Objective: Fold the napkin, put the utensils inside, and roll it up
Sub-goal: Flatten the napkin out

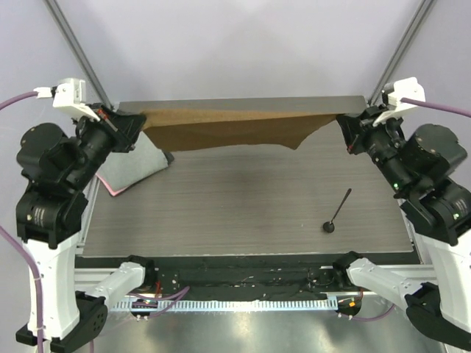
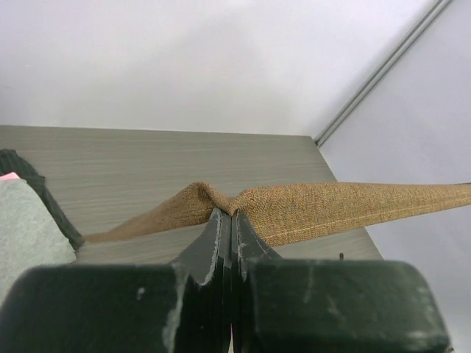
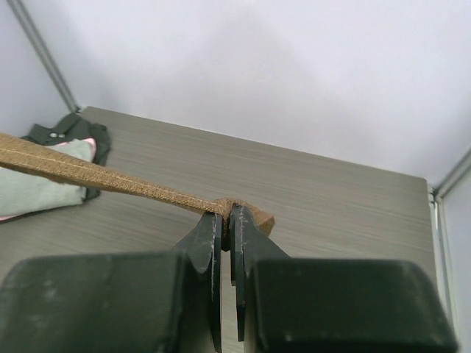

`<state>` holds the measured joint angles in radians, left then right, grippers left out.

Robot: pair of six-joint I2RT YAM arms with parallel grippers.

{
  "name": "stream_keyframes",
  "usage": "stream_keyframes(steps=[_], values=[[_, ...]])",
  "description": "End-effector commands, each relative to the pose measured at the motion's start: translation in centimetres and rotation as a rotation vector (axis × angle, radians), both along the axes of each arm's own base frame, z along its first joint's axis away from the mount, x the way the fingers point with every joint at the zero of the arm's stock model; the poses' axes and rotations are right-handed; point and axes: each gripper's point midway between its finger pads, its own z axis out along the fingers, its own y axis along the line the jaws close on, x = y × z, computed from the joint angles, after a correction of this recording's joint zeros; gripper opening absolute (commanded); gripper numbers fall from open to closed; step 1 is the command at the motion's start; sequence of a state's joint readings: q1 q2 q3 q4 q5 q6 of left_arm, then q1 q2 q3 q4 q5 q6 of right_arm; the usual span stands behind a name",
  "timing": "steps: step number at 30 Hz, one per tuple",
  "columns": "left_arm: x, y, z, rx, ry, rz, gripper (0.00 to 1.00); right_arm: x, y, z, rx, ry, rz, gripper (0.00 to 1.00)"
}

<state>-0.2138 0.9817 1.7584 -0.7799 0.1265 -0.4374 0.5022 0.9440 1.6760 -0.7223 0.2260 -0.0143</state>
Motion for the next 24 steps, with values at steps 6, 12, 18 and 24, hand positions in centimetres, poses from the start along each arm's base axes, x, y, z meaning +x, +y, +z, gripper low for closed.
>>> stream_keyframes(steps=[6, 12, 18, 24], values=[[-3.0, 0.4, 4.1, -0.084, -0.098, -0.008, 0.01, -2.7, -2.6, 5.5, 0.089, -0.131, -0.054, 0.01], [8.1, -1.2, -1.8, -0.04, 0.093, 0.026, 0.0, 6.0, -3.6, 1.6, -0.058, 0.006, -0.33, 0.01], [20.7, -2.4, -14.9, -0.023, 0.42, 0.042, 0.0, 18.1, -5.1, -8.3, -0.075, 0.238, -0.314, 0.01], [29.7, -2.6, -26.2, -0.068, 0.665, -0.011, 0.21, 27.4, -4.8, -21.4, -0.068, 0.494, -0.155, 0.01]])
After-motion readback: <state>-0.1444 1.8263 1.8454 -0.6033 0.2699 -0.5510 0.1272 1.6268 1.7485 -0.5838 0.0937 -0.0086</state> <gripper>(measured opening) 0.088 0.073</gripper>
